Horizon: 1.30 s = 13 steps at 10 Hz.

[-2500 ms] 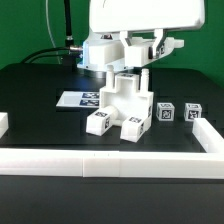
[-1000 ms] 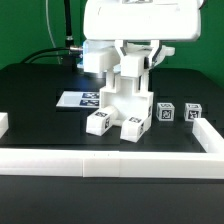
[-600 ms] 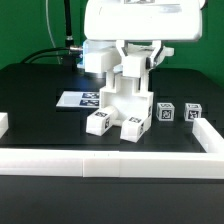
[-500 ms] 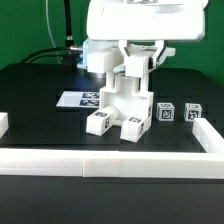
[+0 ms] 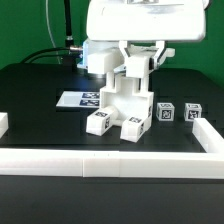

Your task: Assemble chair

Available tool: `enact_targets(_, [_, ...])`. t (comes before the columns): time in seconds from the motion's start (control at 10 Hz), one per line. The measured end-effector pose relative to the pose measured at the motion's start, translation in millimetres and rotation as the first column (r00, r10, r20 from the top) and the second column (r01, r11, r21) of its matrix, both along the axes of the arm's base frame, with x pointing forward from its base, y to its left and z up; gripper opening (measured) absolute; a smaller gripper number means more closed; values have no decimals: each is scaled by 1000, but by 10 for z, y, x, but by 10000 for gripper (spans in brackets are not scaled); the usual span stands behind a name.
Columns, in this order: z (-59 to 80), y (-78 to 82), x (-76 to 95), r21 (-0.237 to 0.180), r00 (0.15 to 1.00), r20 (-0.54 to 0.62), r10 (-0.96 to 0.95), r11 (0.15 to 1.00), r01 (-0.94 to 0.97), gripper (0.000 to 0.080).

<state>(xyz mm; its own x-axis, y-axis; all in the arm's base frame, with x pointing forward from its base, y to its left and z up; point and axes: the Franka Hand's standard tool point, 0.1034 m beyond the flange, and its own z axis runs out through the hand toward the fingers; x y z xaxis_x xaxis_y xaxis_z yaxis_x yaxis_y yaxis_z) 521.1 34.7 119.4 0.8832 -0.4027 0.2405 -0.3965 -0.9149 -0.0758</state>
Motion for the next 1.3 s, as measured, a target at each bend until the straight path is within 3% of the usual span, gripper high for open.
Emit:
enact_targets(0.9, [-152,-10,12,-19,1000,-7,-1,1000,1,285])
enact_targets(1.3, [-385,-125,47,-69,998,-20,62,996,-63,285])
